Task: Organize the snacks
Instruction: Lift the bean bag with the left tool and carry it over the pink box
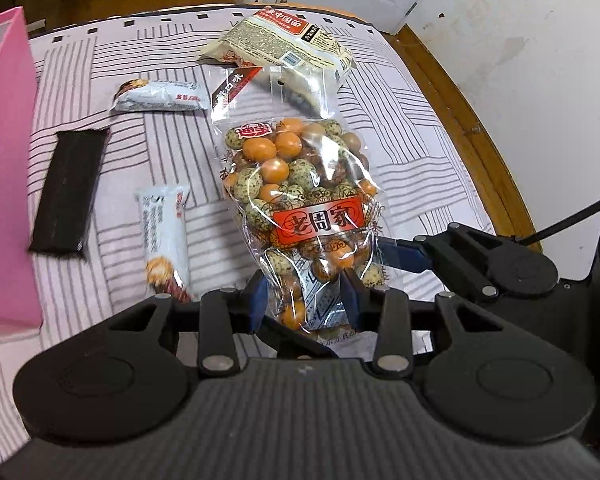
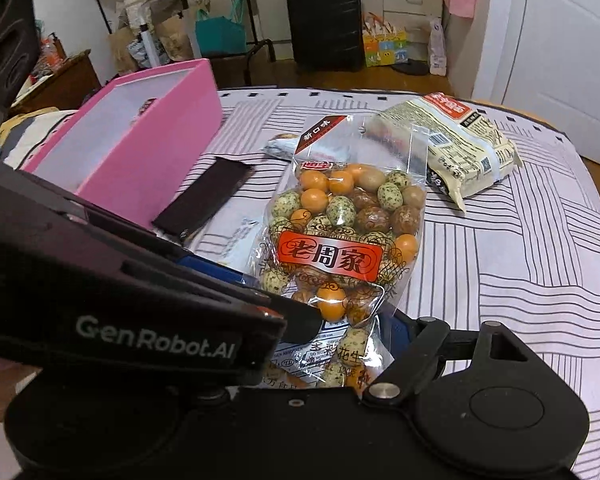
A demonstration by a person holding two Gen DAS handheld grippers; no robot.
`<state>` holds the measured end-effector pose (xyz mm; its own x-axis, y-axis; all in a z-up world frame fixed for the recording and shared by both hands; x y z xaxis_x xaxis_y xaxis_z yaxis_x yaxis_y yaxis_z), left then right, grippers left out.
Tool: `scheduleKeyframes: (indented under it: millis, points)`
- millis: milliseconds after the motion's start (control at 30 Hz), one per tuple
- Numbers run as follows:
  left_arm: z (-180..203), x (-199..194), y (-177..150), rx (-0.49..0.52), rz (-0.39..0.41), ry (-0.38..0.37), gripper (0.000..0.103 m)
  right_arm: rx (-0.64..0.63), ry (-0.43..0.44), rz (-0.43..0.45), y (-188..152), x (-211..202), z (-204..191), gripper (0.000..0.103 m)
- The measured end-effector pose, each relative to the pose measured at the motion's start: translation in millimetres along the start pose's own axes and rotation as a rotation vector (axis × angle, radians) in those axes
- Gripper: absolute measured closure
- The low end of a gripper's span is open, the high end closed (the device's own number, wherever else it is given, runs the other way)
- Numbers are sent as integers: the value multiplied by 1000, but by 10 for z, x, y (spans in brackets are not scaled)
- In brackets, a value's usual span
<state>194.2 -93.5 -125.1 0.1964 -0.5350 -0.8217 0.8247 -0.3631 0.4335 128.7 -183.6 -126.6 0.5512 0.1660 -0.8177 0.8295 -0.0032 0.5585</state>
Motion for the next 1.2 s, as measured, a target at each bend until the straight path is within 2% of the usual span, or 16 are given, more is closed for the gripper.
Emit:
scheduleKeyframes:
  millis: [200,633,833,933,1200]
  points:
    - [30,-301,-201,-19,20,18,67,-15,40,6,-62,-222,-187,18]
    - [-108,-988,-460,-65,146,26,65,-110,87,59,66,-600,-691,20]
    - [-531,-1357,-481,-144,256,26,65,-221,116,102,365,-590,-1100,23]
    - [-783,-1531,-490,-183,301,39,64,-256,161,132,503,-546,-1311,25]
    - [-1507,-1745,-456,-279,340,66,64,-313,265,160,811,-181,-1739,27]
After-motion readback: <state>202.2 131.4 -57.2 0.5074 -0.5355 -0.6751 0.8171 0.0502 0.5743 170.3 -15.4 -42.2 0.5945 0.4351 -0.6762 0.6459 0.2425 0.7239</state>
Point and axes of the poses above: each gripper's, at about its wrist camera, not at the fingertips, and x roughly the way its jaws point, z to its right, y to its top, the point moved 3 cm from there along x, roughly the way its jaws point, and after that the axes turned 5 degrees about x, right-handed, at the moved point
